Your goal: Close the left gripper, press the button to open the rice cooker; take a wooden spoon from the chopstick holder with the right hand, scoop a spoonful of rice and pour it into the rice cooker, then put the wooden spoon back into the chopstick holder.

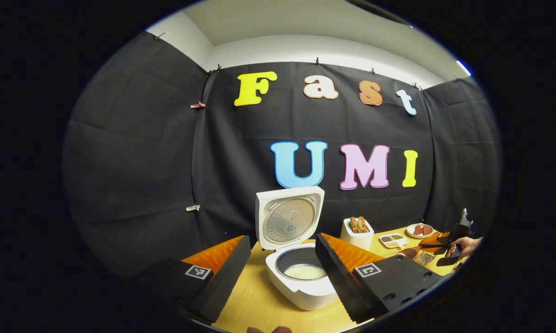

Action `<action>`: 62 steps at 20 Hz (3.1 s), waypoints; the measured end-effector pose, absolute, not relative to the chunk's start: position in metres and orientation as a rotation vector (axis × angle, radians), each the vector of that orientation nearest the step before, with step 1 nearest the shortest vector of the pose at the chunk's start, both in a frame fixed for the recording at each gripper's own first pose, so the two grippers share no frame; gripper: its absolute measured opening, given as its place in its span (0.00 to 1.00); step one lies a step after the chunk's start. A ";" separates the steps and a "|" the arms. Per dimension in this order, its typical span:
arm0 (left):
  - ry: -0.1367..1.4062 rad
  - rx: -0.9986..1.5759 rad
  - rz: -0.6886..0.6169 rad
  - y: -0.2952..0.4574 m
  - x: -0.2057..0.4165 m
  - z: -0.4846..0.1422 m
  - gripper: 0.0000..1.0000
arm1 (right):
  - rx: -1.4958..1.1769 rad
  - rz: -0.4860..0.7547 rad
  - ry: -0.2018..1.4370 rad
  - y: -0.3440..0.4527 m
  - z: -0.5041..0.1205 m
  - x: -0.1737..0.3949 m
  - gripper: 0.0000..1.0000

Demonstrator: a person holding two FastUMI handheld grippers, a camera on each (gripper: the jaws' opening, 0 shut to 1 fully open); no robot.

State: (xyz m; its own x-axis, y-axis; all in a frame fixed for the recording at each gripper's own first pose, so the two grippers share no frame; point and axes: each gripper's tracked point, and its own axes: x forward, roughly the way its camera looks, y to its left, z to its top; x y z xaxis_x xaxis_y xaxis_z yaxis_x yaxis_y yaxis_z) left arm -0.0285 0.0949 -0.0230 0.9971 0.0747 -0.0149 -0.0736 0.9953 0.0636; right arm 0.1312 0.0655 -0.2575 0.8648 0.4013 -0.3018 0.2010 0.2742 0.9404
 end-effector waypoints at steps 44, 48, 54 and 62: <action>0.075 0.005 0.118 0.162 -0.052 -0.059 0.97 | 0.404 0.540 0.403 0.411 -0.103 0.201 0.09; 0.076 -0.008 0.112 0.165 -0.049 -0.060 0.97 | 0.293 0.601 0.355 0.422 -0.093 0.194 0.09; 0.072 -0.025 0.104 0.165 -0.048 -0.060 0.97 | 0.113 0.656 0.273 0.435 -0.082 0.184 0.09; 0.079 -0.023 0.100 0.166 -0.049 -0.062 0.97 | -0.079 0.729 0.171 0.448 -0.065 0.165 0.08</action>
